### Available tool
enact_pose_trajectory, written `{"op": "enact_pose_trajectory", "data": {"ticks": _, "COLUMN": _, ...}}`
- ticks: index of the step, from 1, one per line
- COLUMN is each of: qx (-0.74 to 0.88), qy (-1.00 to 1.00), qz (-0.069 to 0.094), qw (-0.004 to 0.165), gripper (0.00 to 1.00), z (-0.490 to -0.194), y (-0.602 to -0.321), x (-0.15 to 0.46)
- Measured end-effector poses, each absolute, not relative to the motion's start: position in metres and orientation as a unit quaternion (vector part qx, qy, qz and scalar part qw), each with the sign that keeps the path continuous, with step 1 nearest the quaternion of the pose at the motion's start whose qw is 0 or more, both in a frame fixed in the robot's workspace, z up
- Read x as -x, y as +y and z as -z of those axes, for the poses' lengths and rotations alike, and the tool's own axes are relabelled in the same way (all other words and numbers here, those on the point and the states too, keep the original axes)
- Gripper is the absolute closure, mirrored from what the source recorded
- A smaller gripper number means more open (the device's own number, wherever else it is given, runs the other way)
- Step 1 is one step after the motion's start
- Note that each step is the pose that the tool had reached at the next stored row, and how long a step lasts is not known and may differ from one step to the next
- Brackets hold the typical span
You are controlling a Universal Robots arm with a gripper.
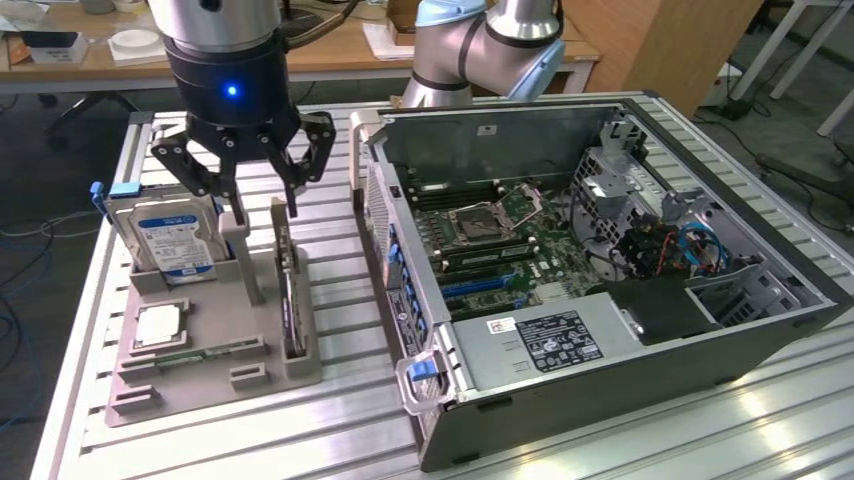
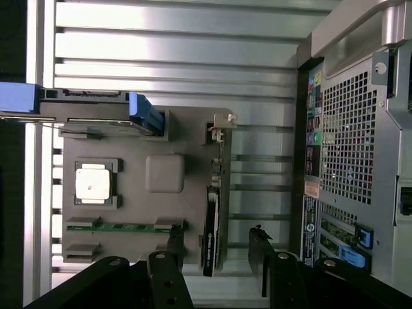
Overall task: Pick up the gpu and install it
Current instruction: 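Pick up the gpu and move the gpu toward the slot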
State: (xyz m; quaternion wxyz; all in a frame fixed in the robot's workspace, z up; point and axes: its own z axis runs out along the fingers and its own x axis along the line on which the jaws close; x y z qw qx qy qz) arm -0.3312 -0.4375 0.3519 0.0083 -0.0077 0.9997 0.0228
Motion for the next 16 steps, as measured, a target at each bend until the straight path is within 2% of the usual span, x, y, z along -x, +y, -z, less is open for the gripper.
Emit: {"op": "enact_pose_trajectory", "data": {"ticks": 16, "qx": 0.008, "qy": 1.000, "qz": -0.023, "qw": 0.008, "gripper": 0.47, "z": -0.3458, "y": -0.4379, "x": 0.3309}}
